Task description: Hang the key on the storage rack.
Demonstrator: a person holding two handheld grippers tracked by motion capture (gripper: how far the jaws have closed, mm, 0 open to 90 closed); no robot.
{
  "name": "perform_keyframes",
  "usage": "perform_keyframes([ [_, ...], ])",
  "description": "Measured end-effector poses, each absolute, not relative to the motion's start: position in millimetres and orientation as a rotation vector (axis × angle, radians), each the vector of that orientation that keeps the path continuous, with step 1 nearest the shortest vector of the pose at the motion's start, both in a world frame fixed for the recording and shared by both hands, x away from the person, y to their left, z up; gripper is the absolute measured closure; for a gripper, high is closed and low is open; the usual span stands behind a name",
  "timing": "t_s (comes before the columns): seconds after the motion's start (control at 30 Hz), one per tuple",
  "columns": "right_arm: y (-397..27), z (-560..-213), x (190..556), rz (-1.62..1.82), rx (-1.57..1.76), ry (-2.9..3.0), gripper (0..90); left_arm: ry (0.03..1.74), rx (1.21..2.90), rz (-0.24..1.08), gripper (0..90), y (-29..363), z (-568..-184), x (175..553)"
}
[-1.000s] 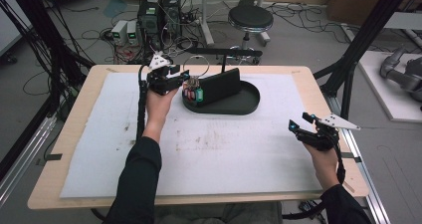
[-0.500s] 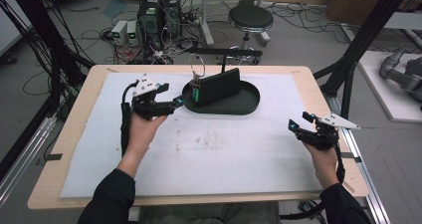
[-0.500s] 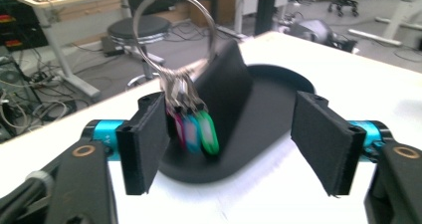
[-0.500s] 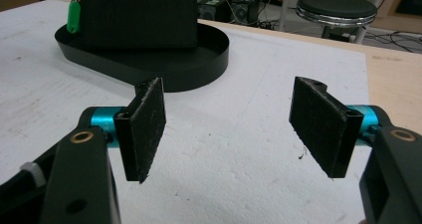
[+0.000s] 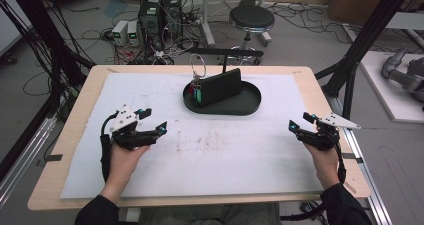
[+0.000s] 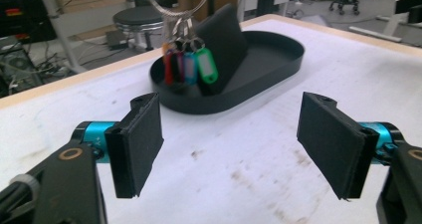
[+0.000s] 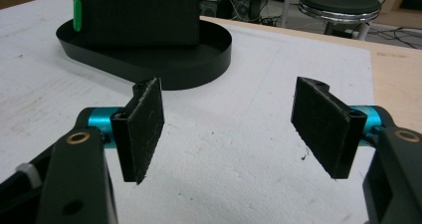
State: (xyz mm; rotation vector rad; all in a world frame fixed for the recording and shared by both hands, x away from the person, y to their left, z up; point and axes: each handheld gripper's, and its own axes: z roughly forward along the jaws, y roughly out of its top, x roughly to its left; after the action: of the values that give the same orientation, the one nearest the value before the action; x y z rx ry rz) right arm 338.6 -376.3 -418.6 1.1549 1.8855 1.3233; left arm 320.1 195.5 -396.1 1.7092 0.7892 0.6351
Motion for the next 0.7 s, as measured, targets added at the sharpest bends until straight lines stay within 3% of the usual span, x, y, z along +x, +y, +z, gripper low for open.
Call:
perform_keyframes([
  [0.7, -372.8, -421.5, 341.1, 1.305, 1.148, 1.955, 23.9, 0.846, 1.698, 0.640, 24.7, 210.4, -409.1, 327.6],
])
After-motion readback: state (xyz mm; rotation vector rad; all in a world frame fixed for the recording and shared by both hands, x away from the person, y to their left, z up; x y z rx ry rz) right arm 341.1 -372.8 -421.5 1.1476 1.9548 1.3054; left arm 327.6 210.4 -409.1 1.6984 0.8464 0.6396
